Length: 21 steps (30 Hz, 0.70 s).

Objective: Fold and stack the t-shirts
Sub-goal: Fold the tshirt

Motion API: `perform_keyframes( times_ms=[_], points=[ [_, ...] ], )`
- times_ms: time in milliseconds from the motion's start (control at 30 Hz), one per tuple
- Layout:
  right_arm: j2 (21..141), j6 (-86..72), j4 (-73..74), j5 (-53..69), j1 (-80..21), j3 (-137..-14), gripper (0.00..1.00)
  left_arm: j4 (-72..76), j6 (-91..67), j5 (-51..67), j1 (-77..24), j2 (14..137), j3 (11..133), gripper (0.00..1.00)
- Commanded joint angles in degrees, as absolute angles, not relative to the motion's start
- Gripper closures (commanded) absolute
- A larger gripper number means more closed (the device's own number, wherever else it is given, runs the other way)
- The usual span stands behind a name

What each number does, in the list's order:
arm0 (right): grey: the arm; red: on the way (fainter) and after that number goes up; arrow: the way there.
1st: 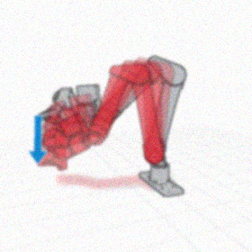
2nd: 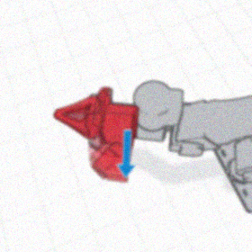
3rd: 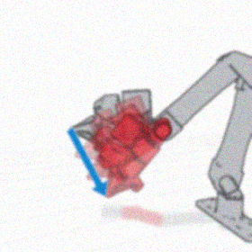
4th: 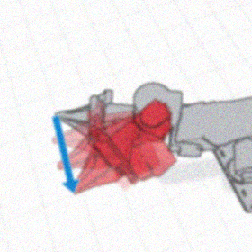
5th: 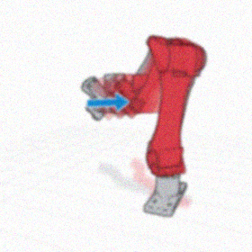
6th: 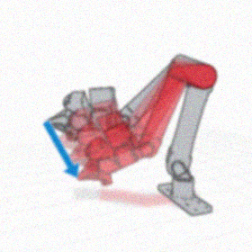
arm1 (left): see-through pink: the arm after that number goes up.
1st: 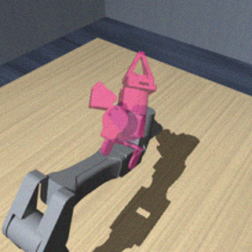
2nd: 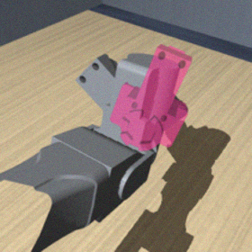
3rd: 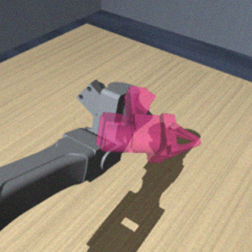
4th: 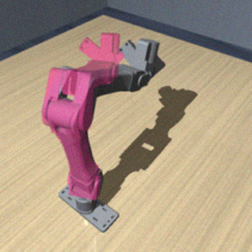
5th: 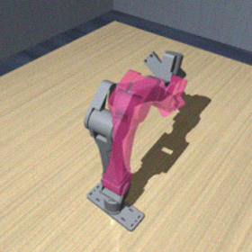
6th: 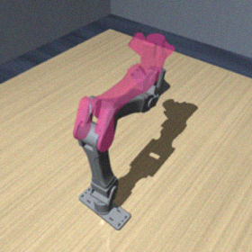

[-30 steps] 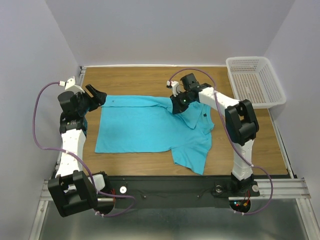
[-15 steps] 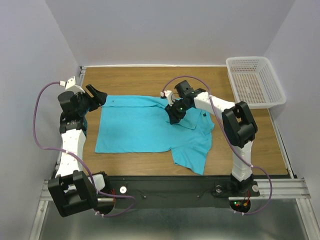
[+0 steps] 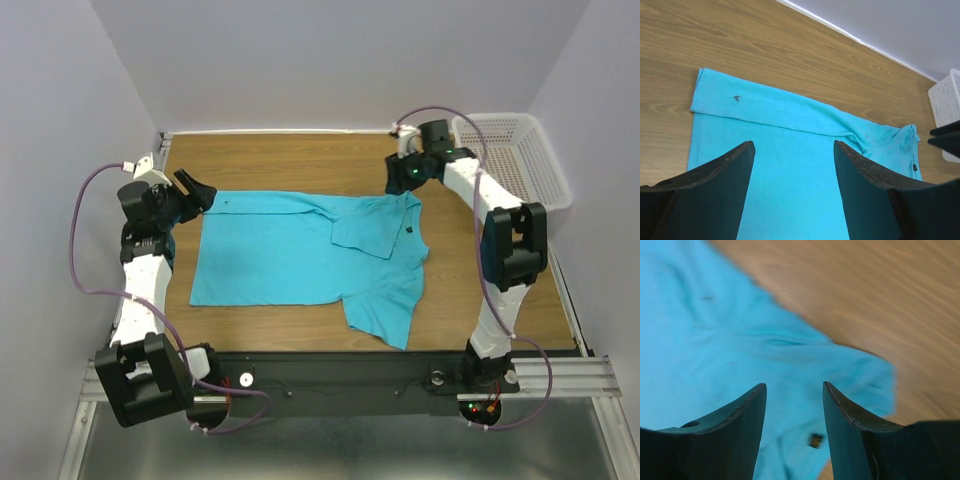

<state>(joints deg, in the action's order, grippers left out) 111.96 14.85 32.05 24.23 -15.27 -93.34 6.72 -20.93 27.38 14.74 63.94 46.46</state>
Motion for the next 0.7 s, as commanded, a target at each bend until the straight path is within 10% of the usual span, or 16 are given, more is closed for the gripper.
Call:
perform_keyframes(
  times_ms=[0,667],
  points=[
    [116.00,8.88,27.52,17.50,-7.92,-95.97,0.44,9.75,-21.70,29.88,14.85,66.70,46.23,0.25],
    [125.42,4.31,27.16,26.71,-2.73,-103.53,0.37,14.68,-25.05,33.40,13.71,87.88,48.78,0.27]
  ],
)
